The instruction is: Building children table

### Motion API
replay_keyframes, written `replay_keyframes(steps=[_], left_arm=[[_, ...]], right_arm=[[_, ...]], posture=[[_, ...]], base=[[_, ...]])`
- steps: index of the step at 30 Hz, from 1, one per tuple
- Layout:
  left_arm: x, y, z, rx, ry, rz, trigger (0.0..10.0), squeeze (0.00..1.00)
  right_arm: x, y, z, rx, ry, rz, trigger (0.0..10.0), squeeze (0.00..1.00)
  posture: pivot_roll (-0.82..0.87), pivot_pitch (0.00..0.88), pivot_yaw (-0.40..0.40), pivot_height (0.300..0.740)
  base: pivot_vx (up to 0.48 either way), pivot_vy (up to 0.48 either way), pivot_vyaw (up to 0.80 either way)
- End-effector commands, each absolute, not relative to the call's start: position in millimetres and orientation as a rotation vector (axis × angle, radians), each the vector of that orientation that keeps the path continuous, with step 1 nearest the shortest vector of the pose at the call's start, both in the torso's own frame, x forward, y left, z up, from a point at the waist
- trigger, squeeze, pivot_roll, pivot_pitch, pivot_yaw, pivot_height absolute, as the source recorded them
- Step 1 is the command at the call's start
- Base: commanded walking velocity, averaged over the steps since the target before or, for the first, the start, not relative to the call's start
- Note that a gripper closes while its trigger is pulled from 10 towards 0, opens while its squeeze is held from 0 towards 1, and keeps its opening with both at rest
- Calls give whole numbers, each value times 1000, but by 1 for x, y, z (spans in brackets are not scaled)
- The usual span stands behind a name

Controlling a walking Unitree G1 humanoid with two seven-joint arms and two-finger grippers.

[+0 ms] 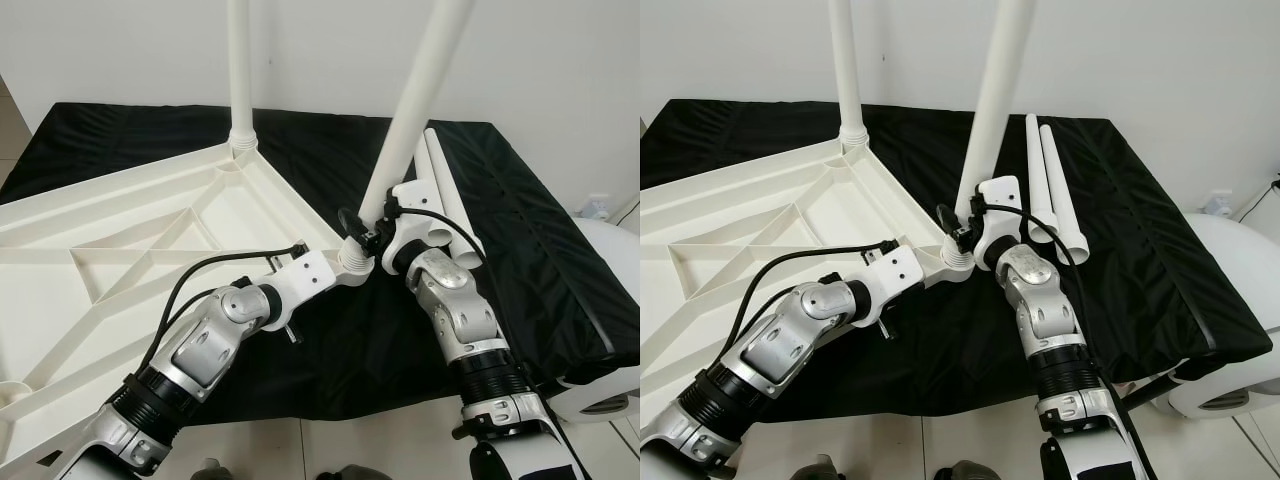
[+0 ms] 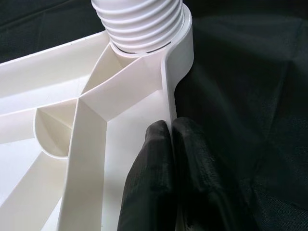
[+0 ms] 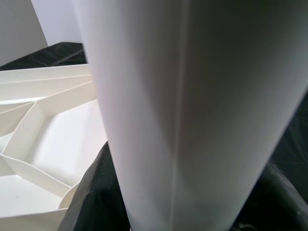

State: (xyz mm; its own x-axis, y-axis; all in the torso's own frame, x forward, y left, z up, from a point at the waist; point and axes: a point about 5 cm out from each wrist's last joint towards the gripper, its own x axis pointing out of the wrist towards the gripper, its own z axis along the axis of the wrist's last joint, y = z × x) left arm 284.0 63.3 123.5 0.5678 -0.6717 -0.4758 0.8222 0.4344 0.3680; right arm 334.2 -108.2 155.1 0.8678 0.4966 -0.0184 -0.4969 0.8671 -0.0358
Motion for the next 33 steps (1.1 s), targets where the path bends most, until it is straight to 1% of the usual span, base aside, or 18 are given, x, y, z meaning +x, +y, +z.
replay_keyframes(steps=[1, 4, 17, 24, 30, 33], left_arm=[[280, 65, 116, 637, 321, -975, 10000, 0], [279, 65, 117, 635, 322, -976, 10000, 0], [279, 66, 118, 636, 322, -973, 10000, 0], [279, 66, 119, 635, 319, -968, 10000, 0], [279, 66, 119, 635, 316, -967, 10000, 0], [279, 66, 120, 634, 315, -961, 10000, 0]], right_arm=[[327, -118, 115, -2, 193, 483, 10000, 0], [329, -123, 113, 58, 197, 449, 10000, 0], [329, -126, 102, 73, 230, 429, 10000, 0], [345, -124, 113, 66, 267, 441, 10000, 0], [352, -125, 119, 61, 283, 458, 10000, 0], [355, -129, 117, 24, 313, 476, 10000, 0]], posture=[[46, 0, -73, 740], [47, 0, -73, 740], [49, 0, -69, 740], [51, 0, -70, 740], [54, 0, -73, 740], [58, 0, -78, 740]], base=[[0, 0, 0], [0, 0, 0], [0, 0, 0], [0, 0, 0], [0, 0, 0], [0, 0, 0]])
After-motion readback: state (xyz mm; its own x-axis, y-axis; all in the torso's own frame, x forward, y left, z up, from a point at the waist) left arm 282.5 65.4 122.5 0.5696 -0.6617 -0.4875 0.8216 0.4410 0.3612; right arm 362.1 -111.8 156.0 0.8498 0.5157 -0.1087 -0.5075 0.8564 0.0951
